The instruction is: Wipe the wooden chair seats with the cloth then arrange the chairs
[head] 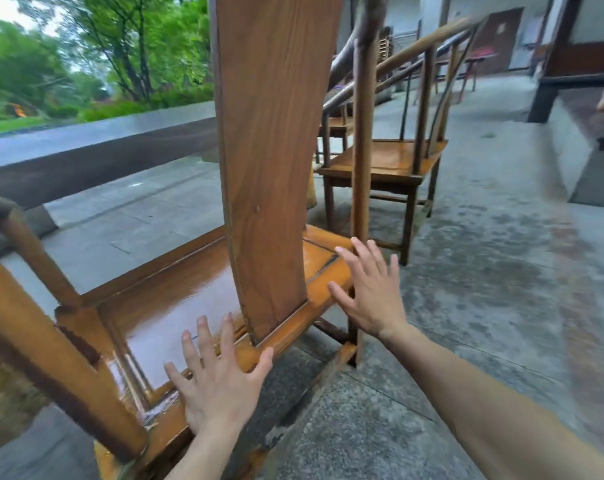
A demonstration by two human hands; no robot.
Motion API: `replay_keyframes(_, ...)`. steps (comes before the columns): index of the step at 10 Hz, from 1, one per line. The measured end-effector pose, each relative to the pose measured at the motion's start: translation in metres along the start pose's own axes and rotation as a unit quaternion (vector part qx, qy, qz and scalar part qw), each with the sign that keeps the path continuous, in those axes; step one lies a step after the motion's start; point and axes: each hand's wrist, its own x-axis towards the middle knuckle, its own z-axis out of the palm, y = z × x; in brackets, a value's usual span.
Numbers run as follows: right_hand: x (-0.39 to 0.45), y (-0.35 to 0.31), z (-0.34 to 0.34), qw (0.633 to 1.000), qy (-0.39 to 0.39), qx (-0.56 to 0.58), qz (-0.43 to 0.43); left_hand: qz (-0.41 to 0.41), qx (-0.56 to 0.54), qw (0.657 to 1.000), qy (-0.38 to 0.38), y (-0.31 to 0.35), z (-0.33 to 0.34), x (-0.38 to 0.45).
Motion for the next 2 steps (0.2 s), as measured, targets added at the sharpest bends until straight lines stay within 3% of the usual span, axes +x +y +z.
replay_keyframes(1,-0.007,-0.006,-0.048,1.000,-0.009,-0.021,-0.019,0.046,-0.047,0.996,0.056,-0.003,-0.023,-0.013)
replay_keyframes(2,-0.010,-0.017,-0.126,0.999,-0.042,0.011,-0.012,0.170,-0.127,0.961,0.179,0.002,-0.077,-0.040)
